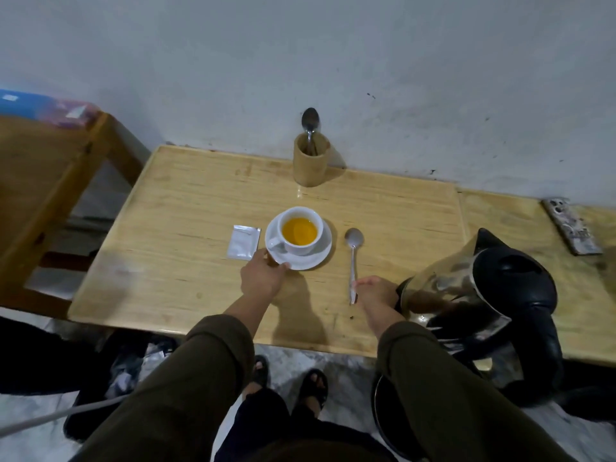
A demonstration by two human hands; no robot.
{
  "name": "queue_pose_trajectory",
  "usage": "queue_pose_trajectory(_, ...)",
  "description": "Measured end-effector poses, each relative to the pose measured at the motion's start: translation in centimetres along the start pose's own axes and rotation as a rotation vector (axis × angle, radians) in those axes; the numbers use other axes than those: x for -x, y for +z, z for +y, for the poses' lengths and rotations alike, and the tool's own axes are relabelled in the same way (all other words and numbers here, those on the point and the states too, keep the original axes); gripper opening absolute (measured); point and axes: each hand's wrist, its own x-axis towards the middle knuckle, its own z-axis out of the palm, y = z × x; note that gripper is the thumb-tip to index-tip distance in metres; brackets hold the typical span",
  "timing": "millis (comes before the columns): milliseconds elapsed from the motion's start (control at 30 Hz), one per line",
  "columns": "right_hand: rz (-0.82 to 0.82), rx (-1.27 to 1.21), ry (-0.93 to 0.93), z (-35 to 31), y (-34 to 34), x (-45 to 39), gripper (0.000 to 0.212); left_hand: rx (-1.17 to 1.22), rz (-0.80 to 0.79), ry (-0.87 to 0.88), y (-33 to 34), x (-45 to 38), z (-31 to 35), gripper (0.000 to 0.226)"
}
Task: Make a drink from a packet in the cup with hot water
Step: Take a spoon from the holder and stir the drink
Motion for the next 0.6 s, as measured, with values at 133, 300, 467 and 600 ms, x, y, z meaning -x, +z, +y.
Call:
queue_pose_trajectory(133,0.005,0.008,-0.052,0.1,0.1,-0.3,0.012,-0.013,0.021,0.0,0.3,-0.1,0.1,0.051)
queue_pose_trajectory(300,0.009,0.057,-0.073,0.1,0.0,-0.6,0.03,-0.043,0.036,0.003,0.5,-0.1,0.1,0.052)
queue_pose_trajectory(467,-0.002,0.063,-0.068,0.3,0.0,-1.1,0.032,-0.085,0.029,0.03,0.3,0.1,0.4,0.052)
queue_pose_trajectory(600,-0.012,0.066,-0.051,0.0,-0.2,-1.0,0.029,-0.129,-0.016,0.028,-0.1,0.4,0.7,0.053)
